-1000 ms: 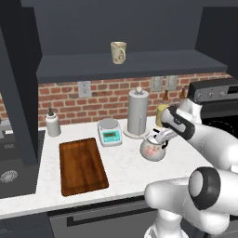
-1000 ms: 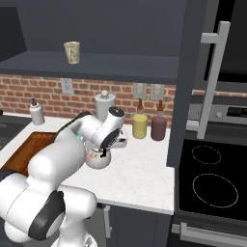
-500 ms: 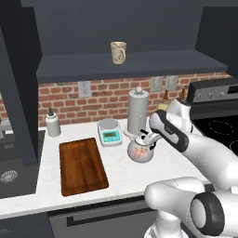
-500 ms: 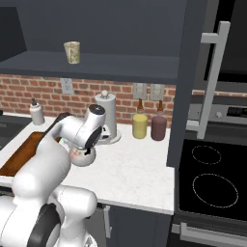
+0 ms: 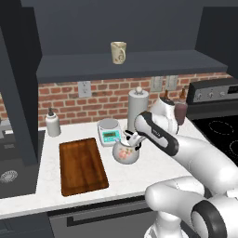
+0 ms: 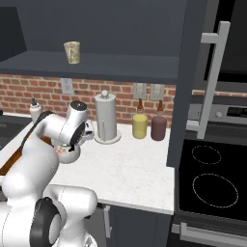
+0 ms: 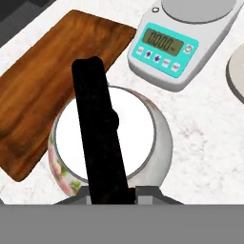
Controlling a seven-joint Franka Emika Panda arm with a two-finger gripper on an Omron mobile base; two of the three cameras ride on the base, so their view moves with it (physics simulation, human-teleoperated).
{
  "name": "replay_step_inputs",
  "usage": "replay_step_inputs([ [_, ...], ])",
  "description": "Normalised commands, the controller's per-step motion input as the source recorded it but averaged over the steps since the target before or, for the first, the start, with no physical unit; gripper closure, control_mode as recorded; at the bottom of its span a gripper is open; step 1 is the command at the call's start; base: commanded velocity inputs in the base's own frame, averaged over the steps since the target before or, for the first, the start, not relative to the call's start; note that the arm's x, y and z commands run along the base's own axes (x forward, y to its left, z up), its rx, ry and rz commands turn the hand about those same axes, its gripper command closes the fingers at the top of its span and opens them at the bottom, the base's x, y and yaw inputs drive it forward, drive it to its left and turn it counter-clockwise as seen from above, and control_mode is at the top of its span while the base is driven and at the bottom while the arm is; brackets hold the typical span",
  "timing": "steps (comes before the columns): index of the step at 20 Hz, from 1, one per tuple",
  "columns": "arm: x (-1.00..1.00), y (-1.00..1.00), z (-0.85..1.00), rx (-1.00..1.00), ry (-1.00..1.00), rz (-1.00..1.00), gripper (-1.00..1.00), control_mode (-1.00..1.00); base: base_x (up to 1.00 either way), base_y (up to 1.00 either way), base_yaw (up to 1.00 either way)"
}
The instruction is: Pick the kettle from the counter and place it on the tray. Then pick the mug from the cabinet and place it on the tray. Then close the cabinet doors.
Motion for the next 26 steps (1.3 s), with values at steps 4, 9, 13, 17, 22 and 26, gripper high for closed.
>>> replay_step_inputs([
  [4, 0.00, 0.60, 0.20, 0.00, 0.00, 0.05, 1.00, -1.00, 0.00, 0.00, 0.00],
  [9, 0.00, 0.56, 0.18, 0.00, 0.00, 0.03, 1.00, -1.00, 0.00, 0.00, 0.00],
  [13, 0.06, 0.55, 0.03, 0.00, 0.00, 0.00, 1.00, -1.00, 0.00, 0.00, 0.00],
  [17, 0.28, 0.53, 0.00, 0.00, -0.04, 0.00, 1.00, -1.00, 0.00, 0.00, 0.00],
  [22, 0.37, 0.48, 0.00, 0.00, 0.00, 0.00, 1.00, -1.00, 0.00, 0.00, 0.00],
  [26, 0.35, 0.52, 0.00, 0.00, 0.00, 0.00, 1.00, -1.00, 0.00, 0.00, 0.00],
])
